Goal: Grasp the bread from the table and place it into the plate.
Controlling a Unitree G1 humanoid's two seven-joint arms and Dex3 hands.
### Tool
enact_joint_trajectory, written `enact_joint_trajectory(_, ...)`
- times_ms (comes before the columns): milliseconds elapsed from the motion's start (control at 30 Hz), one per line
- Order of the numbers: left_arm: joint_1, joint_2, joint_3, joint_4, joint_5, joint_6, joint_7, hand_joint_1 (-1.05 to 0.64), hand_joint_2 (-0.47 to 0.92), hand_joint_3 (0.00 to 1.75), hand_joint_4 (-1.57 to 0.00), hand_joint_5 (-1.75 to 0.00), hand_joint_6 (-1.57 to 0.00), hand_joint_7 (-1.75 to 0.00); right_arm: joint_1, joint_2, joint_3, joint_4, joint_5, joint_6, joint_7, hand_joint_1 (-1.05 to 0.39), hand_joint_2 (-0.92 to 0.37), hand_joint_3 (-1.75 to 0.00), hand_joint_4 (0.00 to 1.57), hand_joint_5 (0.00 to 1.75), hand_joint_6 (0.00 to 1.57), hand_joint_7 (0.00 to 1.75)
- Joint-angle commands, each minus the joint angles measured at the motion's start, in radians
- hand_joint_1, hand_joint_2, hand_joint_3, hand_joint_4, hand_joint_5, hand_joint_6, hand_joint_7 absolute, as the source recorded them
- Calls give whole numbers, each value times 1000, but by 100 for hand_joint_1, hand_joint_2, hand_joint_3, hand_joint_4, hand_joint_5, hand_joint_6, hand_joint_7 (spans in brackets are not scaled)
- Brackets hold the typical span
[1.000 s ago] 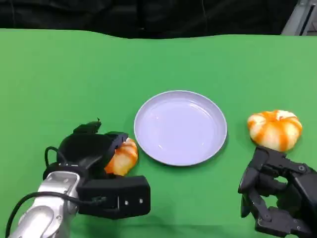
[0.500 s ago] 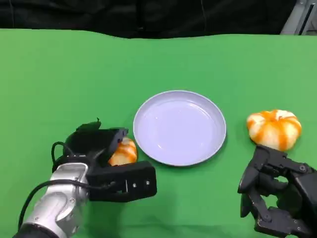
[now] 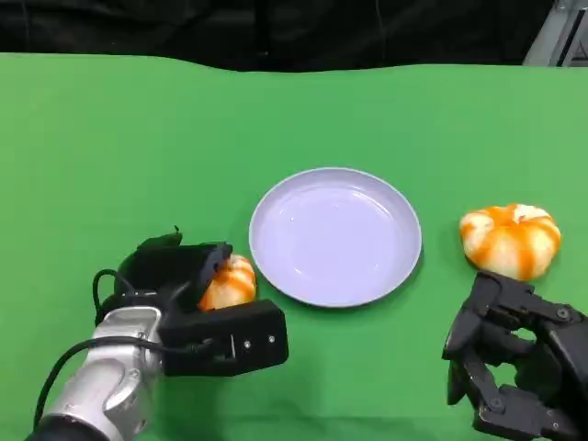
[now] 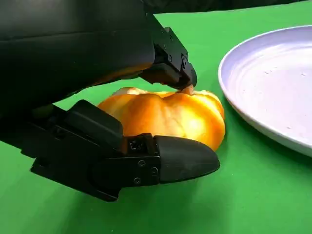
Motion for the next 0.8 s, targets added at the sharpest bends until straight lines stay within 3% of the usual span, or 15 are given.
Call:
enact_joint_trajectory(33,-8,13,-4,7,-9,10,17,-96,92,69,-12,0,-38,0,5,-14,-14,-16,8,6,1,-5,-70,-103,76,175,62,159)
enact_joint_trajectory(800,-15,10,-23,8,-34,55,-11,-95,92,67,-12,0,-38,0,7,-14,-20,-12,16,-6,10,-5,-71,-102,76,175,63,158)
